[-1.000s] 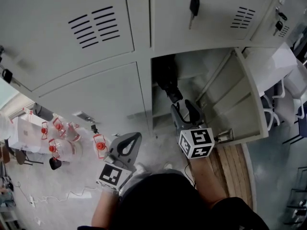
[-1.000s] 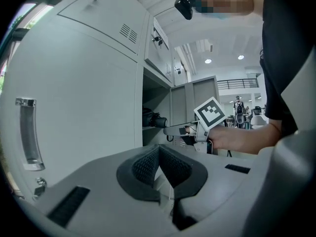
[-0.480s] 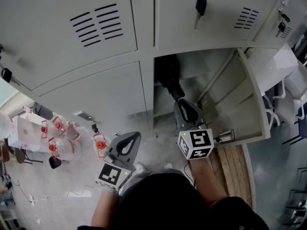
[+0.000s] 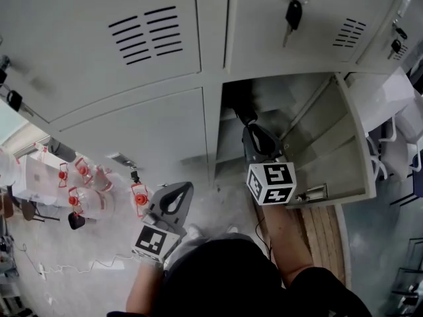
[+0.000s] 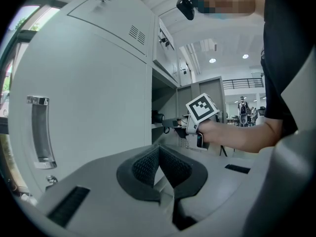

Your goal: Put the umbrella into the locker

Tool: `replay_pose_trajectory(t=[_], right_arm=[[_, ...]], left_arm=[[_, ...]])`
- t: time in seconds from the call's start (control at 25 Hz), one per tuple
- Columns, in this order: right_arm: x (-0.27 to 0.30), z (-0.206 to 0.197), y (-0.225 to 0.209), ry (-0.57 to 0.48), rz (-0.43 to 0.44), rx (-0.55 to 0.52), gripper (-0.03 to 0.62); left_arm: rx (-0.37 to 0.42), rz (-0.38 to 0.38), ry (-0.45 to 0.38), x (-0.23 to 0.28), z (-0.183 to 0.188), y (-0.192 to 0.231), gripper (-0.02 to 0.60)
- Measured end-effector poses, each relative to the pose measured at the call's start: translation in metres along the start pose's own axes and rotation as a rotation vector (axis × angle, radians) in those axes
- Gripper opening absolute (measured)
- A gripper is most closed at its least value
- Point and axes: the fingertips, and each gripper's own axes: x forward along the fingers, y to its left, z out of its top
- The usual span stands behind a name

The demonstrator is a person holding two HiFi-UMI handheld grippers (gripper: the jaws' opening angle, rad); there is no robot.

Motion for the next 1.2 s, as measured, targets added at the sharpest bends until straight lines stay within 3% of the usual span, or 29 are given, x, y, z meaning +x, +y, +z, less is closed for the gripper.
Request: replay_pose_trajectory(t=[0.32,0.48,0.72,1.2], right_arm=[[0.026,0.008,-0.006,0.007,0.004,0.004,0.058],[0.038,0.013,-0.009,0.009,0.001,0.0,0.058],[0.051,0.017,-0.015,0.022,-0.01,0.002,0.058],[0.058,0.014,-0.011,0.043,-0.005,-0.016,0.058]], left_arm=[[0.0,0.022,0.0,-0.004,0.0,0.006,0.006],[0.093,0.002,-0.005,-0.006,-0.007,0.009,0.006],[0.005,0.035,-0.001,-0.008,0.001,0.008,0.006],[-0.002,0.029,-0.006,-0.015,0.0,0.005,0.006]])
